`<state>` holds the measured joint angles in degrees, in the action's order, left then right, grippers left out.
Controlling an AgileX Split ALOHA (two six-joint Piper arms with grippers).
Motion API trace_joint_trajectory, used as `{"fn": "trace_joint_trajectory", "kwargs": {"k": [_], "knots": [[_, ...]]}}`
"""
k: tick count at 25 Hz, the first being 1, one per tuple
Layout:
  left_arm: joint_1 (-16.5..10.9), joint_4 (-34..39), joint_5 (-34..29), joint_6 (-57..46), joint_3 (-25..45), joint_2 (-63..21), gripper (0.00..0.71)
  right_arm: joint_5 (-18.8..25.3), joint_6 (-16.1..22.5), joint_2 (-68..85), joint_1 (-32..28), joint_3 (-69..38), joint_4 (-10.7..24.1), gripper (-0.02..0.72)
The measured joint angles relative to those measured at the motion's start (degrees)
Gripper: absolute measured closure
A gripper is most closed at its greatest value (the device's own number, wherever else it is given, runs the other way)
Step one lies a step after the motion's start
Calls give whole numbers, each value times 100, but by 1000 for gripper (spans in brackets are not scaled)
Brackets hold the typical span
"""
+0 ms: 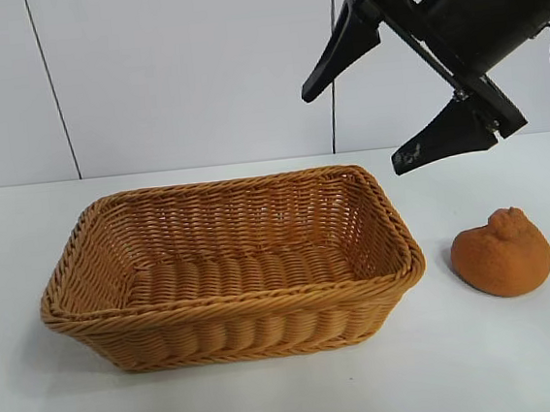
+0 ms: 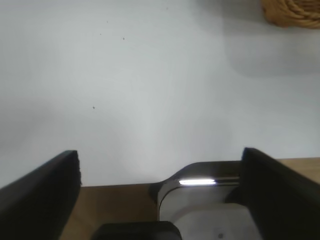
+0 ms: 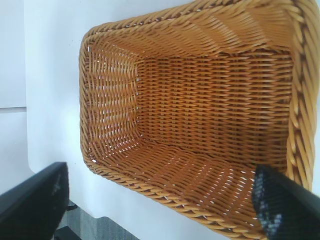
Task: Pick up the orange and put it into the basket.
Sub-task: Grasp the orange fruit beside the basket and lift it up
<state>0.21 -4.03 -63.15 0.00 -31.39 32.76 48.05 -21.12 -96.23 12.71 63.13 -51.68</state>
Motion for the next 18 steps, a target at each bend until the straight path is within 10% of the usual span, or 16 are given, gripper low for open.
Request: {"fn": "trace_joint_trajectory", "kwargs": {"k": [9, 18], "knots": [[0, -16, 211, 0, 244, -1690, 92, 391, 121, 0, 0, 353, 405, 21], [0, -22, 211, 0, 251, -3227, 92, 594, 1505, 0, -5, 1015, 2454, 21]]}}
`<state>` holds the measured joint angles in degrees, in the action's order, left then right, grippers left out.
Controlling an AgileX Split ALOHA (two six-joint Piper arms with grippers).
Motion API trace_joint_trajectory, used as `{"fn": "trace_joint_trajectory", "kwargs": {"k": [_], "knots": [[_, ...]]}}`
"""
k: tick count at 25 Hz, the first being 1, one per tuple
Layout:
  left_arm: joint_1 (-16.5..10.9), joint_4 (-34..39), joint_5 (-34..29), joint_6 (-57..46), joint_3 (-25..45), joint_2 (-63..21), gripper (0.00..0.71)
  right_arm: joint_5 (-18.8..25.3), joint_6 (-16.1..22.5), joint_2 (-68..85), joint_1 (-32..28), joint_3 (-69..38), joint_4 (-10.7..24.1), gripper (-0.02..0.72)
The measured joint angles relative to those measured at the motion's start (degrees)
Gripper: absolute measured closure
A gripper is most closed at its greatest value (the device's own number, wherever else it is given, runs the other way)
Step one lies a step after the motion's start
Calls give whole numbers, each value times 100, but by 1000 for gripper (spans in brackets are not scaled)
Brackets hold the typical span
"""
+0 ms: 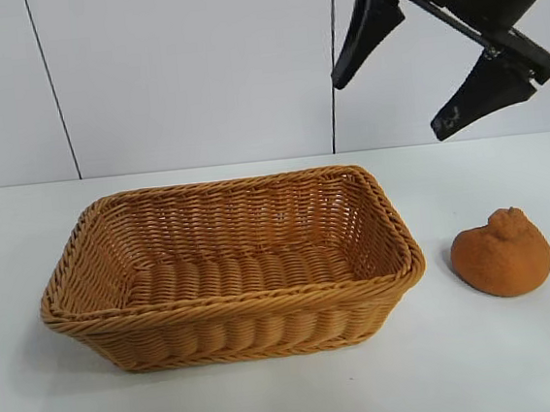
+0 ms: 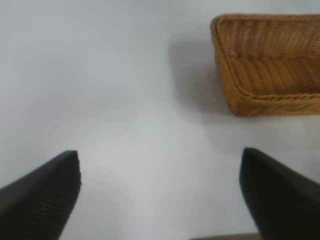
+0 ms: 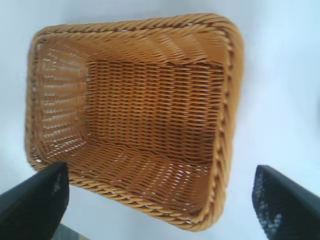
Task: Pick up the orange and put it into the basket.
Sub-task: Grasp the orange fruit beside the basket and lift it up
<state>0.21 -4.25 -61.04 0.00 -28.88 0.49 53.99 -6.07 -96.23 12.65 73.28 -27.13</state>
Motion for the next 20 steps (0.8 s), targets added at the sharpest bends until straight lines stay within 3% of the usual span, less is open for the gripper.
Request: {"fn": "trace_joint_trajectory", "kwargs": {"k": [1, 3, 4, 15, 20], "knots": [[0, 0, 0, 0, 5, -57, 92, 0, 0, 0, 0, 0, 0, 21], [0, 0, 0, 0, 6, -75, 92, 90, 270, -12, -77, 0, 529, 21], [0, 0, 0, 0, 6, -72, 92, 121, 331, -21, -142, 0, 624, 21], [0, 0, 0, 0, 6, -76, 92, 97, 404, -575, -870, 0, 903, 21], [0, 0, 0, 0, 6, -76, 92, -229, 477, -1109, -876, 0, 1081, 21]]}}
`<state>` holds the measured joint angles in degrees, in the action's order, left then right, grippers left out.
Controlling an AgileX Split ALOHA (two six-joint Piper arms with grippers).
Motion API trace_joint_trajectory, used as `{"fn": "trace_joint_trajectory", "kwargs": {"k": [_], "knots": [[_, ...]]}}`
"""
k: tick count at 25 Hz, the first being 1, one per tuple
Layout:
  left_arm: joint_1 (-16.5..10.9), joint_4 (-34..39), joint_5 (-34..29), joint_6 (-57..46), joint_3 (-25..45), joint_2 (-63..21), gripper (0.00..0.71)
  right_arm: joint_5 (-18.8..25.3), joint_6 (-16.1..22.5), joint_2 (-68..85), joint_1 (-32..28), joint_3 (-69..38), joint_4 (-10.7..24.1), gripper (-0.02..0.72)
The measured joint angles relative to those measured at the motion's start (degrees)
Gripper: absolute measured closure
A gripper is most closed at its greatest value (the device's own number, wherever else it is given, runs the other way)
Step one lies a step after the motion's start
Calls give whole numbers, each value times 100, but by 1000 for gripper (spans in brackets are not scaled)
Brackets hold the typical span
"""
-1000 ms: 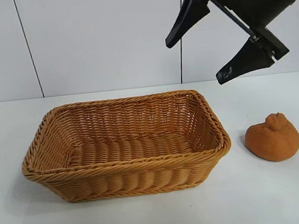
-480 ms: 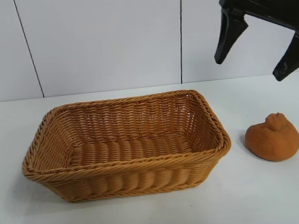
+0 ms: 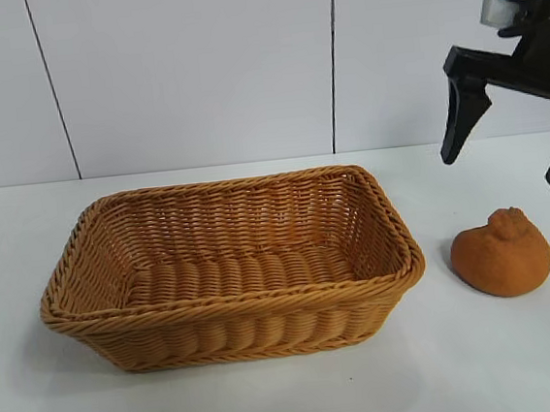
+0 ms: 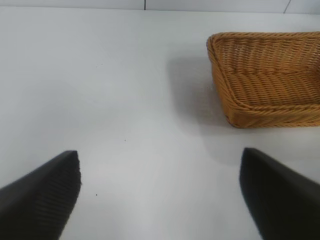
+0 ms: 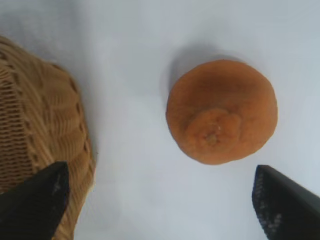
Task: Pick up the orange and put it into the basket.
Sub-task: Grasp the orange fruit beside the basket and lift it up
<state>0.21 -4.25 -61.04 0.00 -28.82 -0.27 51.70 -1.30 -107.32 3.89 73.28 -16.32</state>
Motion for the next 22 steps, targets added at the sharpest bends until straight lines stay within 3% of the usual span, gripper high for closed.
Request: {"fn": "trace_joint_trajectory", "kwargs": {"k": [6, 11, 13, 18, 19, 22], "knots": [[0, 0, -6, 0, 0, 0, 92, -388, 65, -704, 0, 0, 92, 21], [0, 0, -6, 0, 0, 0, 92, -438, 79, -1058, 0, 4, 231, 48], [0, 0, -6, 0, 0, 0, 92, -438, 79, -1064, 0, 4, 361, 157], [0, 0, -6, 0, 0, 0, 92, -239, 79, -1012, 0, 19, 493, 622], [0, 0, -6, 0, 0, 0, 92, -207, 79, -953, 0, 21, 493, 673], [0, 0, -6, 30, 0, 0, 92, -125, 83, -711, 0, 21, 539, 672]]}}
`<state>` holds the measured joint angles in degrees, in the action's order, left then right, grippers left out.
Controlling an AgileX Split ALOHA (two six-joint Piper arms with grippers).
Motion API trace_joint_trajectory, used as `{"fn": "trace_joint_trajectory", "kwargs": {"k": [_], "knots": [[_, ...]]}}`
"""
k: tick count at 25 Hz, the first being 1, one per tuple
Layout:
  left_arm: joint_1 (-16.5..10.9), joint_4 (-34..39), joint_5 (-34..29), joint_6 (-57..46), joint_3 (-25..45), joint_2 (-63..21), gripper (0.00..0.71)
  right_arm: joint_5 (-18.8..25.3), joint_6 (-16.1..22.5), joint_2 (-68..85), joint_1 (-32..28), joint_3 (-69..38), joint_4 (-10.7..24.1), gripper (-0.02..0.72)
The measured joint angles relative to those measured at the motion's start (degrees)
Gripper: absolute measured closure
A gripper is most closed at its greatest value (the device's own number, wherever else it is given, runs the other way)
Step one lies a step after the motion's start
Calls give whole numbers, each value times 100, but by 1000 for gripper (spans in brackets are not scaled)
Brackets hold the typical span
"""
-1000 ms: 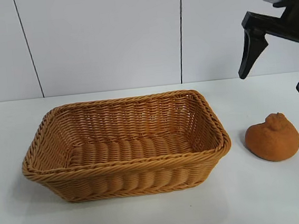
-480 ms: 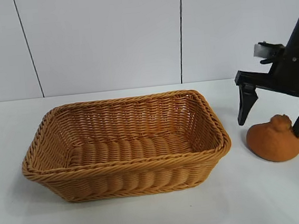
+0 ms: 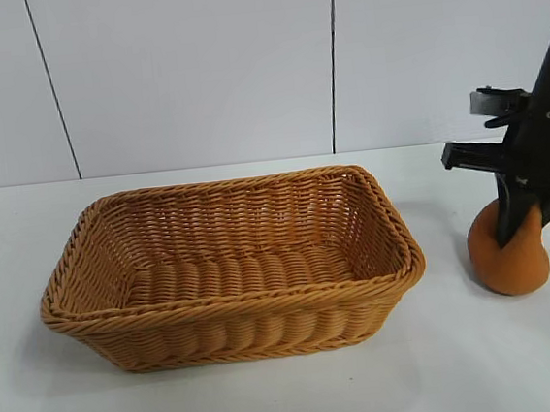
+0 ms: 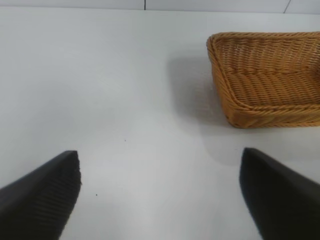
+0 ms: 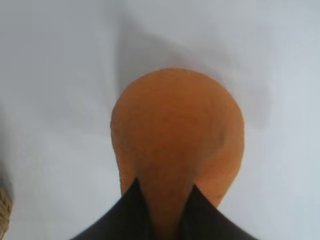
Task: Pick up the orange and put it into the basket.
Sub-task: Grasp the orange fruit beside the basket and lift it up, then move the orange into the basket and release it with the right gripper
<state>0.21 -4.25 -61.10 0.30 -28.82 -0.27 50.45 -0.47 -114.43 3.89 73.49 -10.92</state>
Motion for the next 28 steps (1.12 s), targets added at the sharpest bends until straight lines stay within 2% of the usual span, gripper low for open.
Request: {"fn": "trace_joint_trajectory", "kwargs": {"k": [5, 9, 14, 17, 21, 28], "knots": [[0, 0, 0, 0, 0, 0, 92, 104, -5, 731, 0, 0, 18, 672], [0, 0, 0, -30, 0, 0, 92, 360, -5, 1322, 0, 0, 12, 672], [0, 0, 0, 0, 0, 0, 92, 1002, -28, 1568, 0, 442, 17, 672], [0, 0, 0, 0, 0, 0, 92, 1207, -42, 1568, 92, 855, 56, 672], [0, 0, 0, 0, 0, 0, 92, 1221, -46, 1568, 492, 1266, 77, 672], [0, 0, 0, 0, 0, 0, 92, 832, 121, 1557, 1620, 1341, 77, 672]]}}
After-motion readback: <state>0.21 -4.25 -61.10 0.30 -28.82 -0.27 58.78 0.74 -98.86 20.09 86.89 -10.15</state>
